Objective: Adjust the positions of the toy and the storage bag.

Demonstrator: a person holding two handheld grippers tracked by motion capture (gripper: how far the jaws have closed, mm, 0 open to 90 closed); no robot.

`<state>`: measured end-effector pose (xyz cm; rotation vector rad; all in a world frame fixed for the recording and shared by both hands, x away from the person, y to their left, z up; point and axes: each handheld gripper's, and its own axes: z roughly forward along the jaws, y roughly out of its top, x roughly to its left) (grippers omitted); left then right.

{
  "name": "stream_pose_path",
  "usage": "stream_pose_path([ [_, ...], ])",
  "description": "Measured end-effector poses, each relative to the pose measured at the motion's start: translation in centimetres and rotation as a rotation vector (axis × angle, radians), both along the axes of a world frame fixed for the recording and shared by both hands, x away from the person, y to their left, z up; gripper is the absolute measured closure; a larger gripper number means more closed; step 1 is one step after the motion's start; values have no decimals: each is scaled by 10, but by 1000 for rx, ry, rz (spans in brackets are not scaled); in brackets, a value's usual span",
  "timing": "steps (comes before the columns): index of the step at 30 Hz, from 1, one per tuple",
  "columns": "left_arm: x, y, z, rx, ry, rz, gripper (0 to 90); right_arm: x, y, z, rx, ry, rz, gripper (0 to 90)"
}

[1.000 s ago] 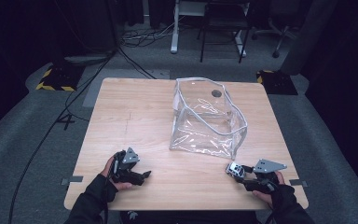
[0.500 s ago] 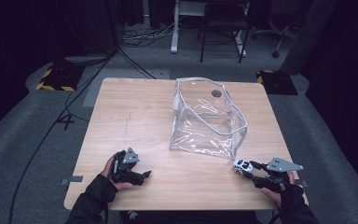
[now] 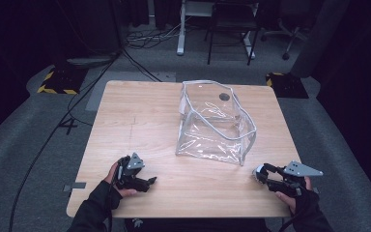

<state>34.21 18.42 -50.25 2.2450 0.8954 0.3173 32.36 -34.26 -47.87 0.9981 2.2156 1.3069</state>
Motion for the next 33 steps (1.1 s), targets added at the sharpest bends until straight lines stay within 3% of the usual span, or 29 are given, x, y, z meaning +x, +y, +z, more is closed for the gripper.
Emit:
stream_pose_path([
  [33, 1, 0, 0, 0, 5, -12, 148, 17, -15, 25, 37, -73, -92, 480],
])
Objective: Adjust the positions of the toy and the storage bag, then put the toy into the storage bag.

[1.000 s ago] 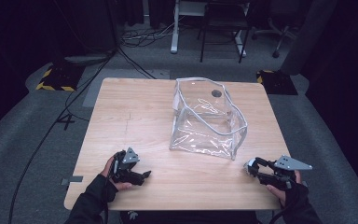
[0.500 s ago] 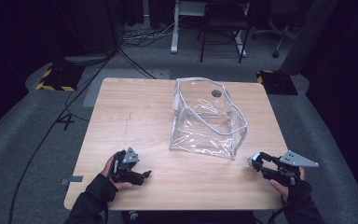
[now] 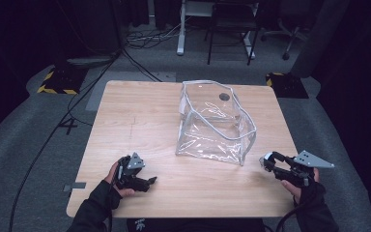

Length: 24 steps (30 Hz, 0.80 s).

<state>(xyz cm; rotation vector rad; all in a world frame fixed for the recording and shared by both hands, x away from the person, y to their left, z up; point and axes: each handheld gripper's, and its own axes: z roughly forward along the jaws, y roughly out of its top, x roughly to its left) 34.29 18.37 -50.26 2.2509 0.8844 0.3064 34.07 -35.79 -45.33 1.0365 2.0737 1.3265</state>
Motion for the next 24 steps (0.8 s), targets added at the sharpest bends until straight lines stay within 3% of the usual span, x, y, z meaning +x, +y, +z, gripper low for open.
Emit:
stream_pose_path([
  [20, 2, 0, 0, 9, -3, 16, 111, 30, 0, 33, 4, -89, -7, 480],
  [24, 2, -1, -1, -1, 5, 22, 108, 39, 1, 45, 20, -108, -10, 480],
])
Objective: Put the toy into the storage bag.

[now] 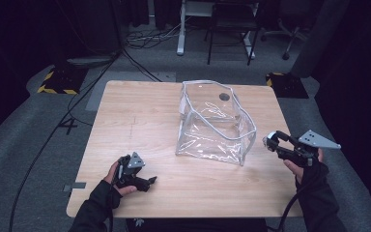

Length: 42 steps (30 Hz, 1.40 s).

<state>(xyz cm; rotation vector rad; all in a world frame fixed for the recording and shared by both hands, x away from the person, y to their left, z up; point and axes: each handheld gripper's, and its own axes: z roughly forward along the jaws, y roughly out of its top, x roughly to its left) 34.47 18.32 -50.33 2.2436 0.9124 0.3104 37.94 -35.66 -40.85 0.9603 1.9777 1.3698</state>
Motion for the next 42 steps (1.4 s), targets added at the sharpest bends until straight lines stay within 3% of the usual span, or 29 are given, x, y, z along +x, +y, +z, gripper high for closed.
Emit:
stream_pose_path([
  [5, 0, 0, 0, 1, 0, -1, 108, 9, 3, 12, -12, -15, -1, 480],
  [17, 0, 0, 0, 0, -2, -2, 108, 29, 10, 43, 31, -44, 10, 480],
  [23, 0, 0, 0, -1, -2, -1, 108, 38, 17, 60, 24, -68, 24, 480],
  [42, 0, 0, 0, -1, -1, -1, 108, 50, 24, 89, 60, -94, 27, 480],
])
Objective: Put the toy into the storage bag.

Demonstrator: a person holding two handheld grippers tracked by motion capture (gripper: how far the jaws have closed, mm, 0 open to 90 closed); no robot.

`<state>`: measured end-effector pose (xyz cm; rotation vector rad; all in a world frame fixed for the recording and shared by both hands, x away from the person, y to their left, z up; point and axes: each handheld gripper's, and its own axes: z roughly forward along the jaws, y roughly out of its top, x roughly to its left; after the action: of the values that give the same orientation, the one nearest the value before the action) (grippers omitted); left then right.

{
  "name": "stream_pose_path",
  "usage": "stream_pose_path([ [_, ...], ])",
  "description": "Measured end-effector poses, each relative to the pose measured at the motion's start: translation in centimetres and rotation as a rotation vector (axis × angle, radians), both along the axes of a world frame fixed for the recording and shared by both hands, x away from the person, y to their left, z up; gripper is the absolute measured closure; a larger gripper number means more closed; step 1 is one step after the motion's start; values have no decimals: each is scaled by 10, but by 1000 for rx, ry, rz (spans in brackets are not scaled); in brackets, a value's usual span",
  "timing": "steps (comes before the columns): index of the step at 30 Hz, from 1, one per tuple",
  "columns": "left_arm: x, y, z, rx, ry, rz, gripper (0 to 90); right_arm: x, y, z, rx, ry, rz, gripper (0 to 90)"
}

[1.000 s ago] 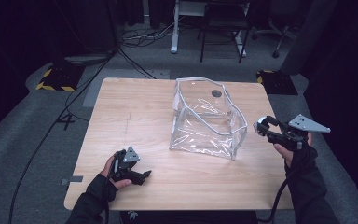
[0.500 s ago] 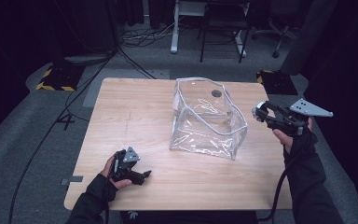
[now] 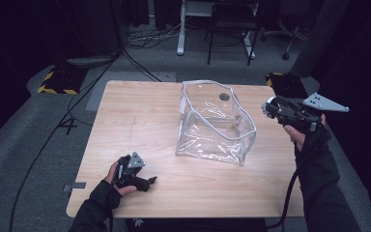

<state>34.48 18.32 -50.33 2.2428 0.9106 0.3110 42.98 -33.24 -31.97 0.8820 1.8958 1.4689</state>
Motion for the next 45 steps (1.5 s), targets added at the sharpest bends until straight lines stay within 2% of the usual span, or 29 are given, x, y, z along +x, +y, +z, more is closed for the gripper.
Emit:
stream_pose_path([
  [10, 0, 0, 0, 0, 0, 0, 108, 4, 8, 13, -24, -13, 16, 480],
  [13, 0, 0, 0, 0, 0, 0, 108, 5, 15, 19, -8, -17, 36, 480],
  [18, 0, 0, 0, 0, 0, 0, 108, 8, 27, 24, -30, -13, 55, 479],
  [23, 0, 0, 0, 0, 0, 0, 108, 10, 40, 27, -31, -15, 92, 479],
  [33, 0, 0, 0, 0, 0, 0, 108, 18, 64, 27, -39, 5, 141, 479],
  [39, 0, 0, 0, 0, 0, 0, 108, 21, 76, 26, -68, 13, 165, 479],
  [45, 0, 0, 0, 6, 4, -6, 107, 24, 88, 24, -71, 22, 182, 479],
])
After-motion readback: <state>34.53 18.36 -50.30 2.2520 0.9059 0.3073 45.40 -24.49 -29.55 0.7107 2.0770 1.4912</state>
